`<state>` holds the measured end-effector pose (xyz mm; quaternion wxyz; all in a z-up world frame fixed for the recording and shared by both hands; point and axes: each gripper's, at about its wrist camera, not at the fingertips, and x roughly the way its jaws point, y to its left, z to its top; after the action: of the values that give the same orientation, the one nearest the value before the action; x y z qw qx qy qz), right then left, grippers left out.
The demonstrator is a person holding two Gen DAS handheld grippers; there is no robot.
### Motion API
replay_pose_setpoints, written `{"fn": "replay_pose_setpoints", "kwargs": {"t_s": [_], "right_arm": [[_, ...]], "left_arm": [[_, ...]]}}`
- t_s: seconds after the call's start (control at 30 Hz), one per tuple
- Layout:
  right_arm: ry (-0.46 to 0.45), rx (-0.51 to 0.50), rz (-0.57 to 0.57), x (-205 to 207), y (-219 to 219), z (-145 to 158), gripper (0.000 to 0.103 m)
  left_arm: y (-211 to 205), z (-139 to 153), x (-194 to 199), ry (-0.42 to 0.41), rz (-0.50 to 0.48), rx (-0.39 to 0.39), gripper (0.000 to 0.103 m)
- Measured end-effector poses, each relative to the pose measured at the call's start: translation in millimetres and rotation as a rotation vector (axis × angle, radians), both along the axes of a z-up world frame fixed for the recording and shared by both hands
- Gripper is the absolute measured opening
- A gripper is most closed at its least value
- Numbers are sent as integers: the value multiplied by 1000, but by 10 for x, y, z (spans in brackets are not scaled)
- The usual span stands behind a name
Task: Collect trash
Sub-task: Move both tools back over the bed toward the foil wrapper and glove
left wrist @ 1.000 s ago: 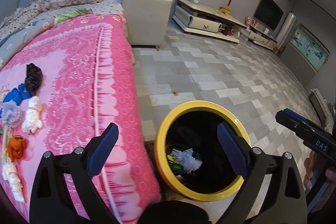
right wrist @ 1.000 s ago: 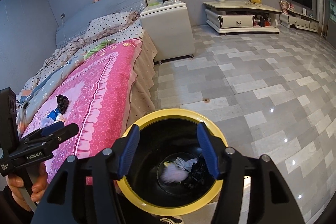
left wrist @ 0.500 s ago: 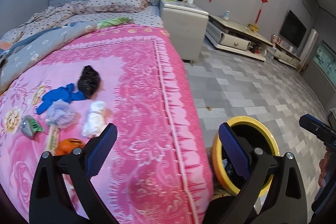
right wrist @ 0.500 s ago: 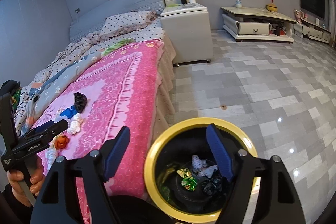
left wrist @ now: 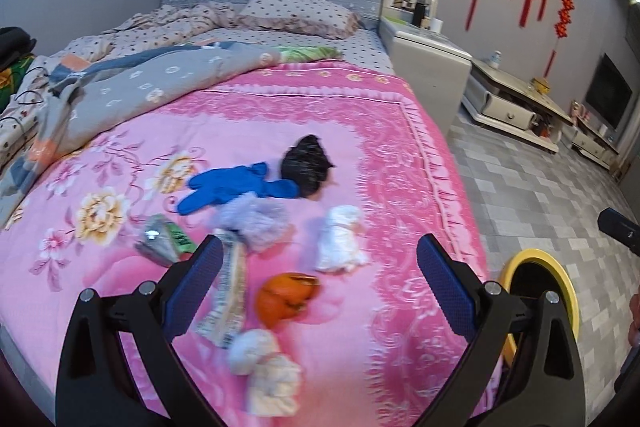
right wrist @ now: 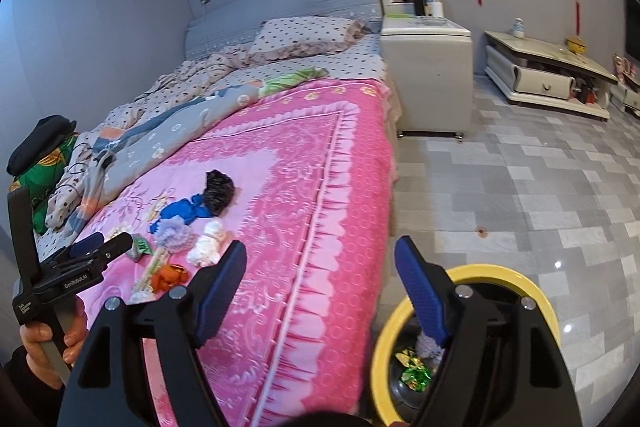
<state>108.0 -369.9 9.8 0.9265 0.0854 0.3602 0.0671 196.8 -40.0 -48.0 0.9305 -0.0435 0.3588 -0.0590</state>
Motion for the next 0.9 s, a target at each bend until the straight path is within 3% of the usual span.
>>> {"fn": "replay_pose_setpoints", "kwargs": {"t_s": [0.47, 0.9], "right_arm": [[24, -12, 137, 632, 871, -71, 74], [102, -12, 219, 1228, 1426, -528, 80]], "left_arm": [[1052, -262, 223, 34, 171, 67, 93], [1549, -733, 543, 122, 246, 52, 93]]}}
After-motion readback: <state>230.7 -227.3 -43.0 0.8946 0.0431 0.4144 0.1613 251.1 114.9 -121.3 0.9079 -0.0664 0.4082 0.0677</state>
